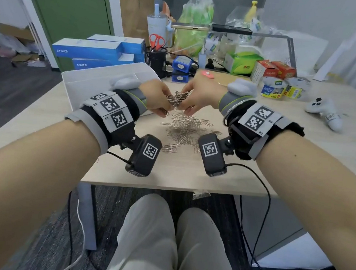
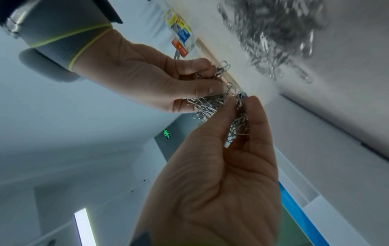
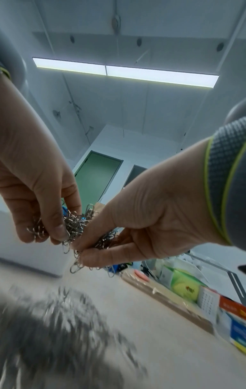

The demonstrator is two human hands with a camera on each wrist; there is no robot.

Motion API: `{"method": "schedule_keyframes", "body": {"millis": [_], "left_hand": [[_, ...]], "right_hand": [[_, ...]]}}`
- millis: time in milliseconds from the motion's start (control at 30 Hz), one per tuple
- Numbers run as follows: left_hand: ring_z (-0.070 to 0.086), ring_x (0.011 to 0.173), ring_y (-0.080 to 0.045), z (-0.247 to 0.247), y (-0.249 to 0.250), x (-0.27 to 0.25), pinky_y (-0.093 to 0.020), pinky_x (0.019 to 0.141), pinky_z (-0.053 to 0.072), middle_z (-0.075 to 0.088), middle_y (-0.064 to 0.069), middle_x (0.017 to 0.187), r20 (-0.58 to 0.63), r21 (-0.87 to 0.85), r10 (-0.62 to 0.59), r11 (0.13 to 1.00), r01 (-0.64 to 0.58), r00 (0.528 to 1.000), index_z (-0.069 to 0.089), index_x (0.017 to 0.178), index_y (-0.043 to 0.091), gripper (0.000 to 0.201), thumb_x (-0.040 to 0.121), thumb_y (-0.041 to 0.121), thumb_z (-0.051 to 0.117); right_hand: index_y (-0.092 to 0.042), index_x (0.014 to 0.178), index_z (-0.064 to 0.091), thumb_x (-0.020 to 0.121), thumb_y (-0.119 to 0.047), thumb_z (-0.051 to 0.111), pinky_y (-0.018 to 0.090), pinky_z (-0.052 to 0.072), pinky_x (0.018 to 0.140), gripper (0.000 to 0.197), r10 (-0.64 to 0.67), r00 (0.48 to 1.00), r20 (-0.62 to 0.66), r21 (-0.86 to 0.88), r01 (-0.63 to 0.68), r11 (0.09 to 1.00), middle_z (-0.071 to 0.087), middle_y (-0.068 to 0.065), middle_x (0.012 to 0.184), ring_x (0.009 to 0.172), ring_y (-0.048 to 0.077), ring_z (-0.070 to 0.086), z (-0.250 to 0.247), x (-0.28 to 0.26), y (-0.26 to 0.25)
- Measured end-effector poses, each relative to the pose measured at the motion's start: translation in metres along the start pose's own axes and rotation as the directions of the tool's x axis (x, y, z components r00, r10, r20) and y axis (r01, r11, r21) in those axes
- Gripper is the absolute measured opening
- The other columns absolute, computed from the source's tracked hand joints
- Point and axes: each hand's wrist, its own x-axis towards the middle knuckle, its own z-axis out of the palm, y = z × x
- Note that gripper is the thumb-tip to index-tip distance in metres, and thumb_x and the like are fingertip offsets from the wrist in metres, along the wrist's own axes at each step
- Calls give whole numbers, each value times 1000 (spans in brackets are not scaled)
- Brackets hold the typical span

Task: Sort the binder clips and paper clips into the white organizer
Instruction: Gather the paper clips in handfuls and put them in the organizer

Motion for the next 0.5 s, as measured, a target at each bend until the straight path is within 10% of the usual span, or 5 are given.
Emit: {"method": "schedule_keyframes", "body": {"millis": [233, 500], "left_hand": [[57, 33, 1, -45, -6, 17, -20, 61, 55, 64, 0, 58, -131, -46, -7, 999, 0, 991, 62, 86, 15, 14, 82, 2, 67], [47, 22, 3, -55, -17, 31, -7, 34, 42, 63, -1, 52, -163, 4, -84, 996, 85, 983, 61, 83, 8, 8, 88, 1, 61]], "right_hand": [[-14, 67, 65, 72, -1, 75, 28, 61, 68, 18, -73, 997, -3, 68, 73, 995, 66, 5, 67, 54, 10, 67, -10, 44, -34], [-6, 83, 71, 70, 2, 75, 25, 61, 62, 16, -82, 997, 9, 46, 82, 996, 67, 7, 68, 46, 7, 66, 6, 86, -40]]}}
